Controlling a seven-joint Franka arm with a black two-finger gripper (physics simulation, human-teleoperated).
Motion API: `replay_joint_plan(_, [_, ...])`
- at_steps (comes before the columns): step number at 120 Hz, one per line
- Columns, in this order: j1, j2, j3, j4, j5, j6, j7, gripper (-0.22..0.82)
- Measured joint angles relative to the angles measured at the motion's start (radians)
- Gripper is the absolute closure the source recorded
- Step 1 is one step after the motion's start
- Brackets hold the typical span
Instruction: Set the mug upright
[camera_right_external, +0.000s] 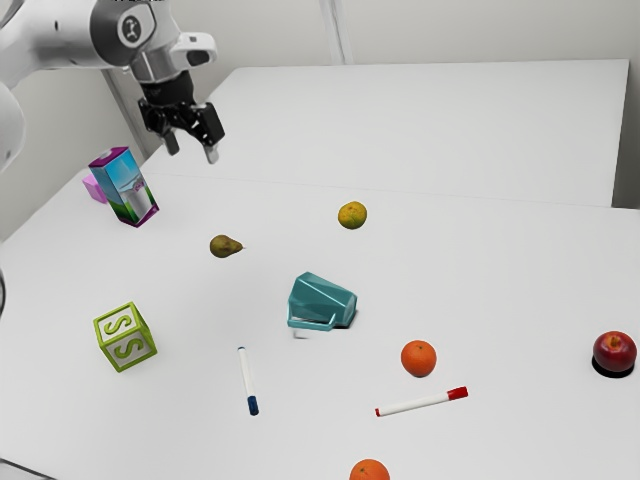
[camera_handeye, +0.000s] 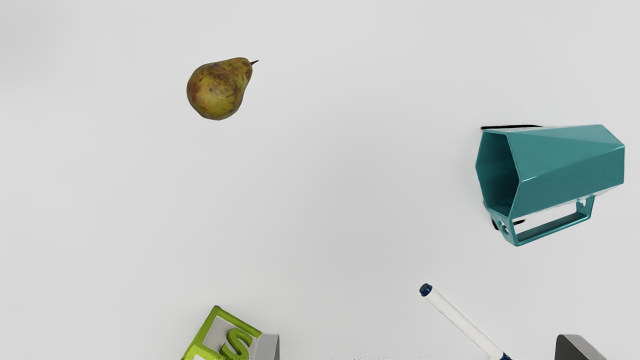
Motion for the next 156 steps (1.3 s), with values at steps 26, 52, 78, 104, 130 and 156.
replay_joint_plan(26, [0.001,-0.011,0.02,-0.111,-0.06,0.023,0.004,0.0])
replay_joint_plan(52, [0.0,-0.008,0.083,-0.312,-0.339,0.08,0.006,0.0])
replay_joint_plan(78, [0.003,0.046,0.112,-0.401,-0.533,0.098,0.044,0.0])
replay_joint_plan(104, [0.001,0.094,0.097,-0.42,-0.611,0.13,0.071,0.0])
replay_joint_plan(130, [0.0,0.136,0.063,-0.422,-0.703,0.174,0.089,0.0])
replay_joint_plan(156, [-0.001,0.16,0.042,-0.423,-0.755,0.211,0.1,0.0])
